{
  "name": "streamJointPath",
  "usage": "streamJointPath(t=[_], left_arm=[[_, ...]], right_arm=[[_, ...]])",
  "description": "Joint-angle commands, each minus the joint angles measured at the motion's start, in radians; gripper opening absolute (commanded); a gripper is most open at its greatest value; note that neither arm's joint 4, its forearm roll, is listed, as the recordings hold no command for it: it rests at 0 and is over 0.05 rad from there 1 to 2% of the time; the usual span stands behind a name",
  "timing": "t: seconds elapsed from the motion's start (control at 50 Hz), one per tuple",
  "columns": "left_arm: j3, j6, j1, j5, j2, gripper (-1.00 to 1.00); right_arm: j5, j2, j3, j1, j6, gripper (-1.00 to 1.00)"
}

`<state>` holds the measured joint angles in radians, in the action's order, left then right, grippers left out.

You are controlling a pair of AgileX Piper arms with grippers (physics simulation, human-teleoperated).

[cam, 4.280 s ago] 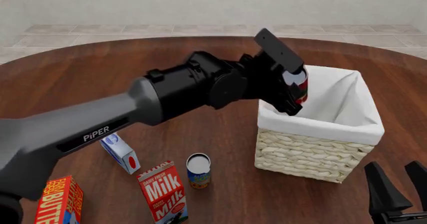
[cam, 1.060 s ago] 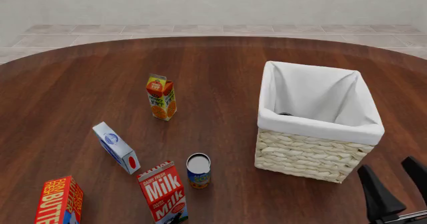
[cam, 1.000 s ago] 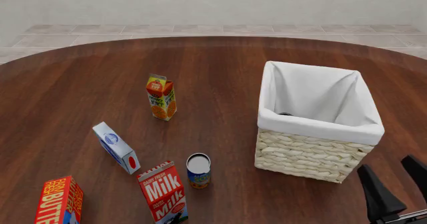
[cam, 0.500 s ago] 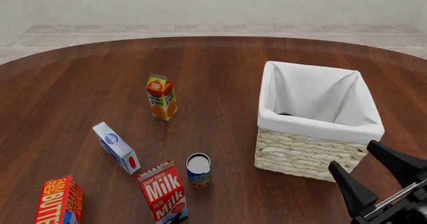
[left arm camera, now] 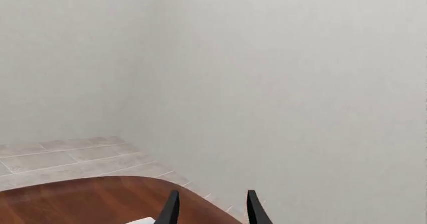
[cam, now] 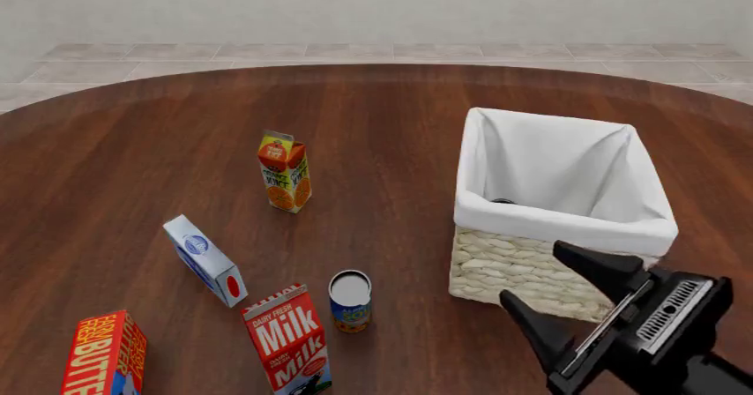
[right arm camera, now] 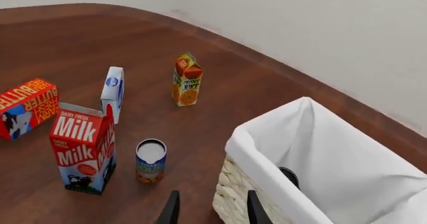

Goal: Pick up the alphabet soup and the tomato sauce, and put them in the basket.

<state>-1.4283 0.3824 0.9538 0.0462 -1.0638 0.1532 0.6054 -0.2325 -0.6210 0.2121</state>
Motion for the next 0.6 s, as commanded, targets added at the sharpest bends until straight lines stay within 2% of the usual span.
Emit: streamJointPath(t=[0.02,0.18,0.6], left_arm=[[0.015,0.009,-0.002,-0.013,0.006,1.00],[0.017,0.013,-0.003,-0.019,0.008,1.00],[0.017,0.023,-0.008,-0.023,0.005,1.00]], right_arm=[[0.082,0.135,-0.016,-0.079,-0.004,1.00],[0.158,0.267,-0.033,-0.128,-0.004,1.00],[0.233,0.456,-0.079,-0.173,-0.011,1.00]])
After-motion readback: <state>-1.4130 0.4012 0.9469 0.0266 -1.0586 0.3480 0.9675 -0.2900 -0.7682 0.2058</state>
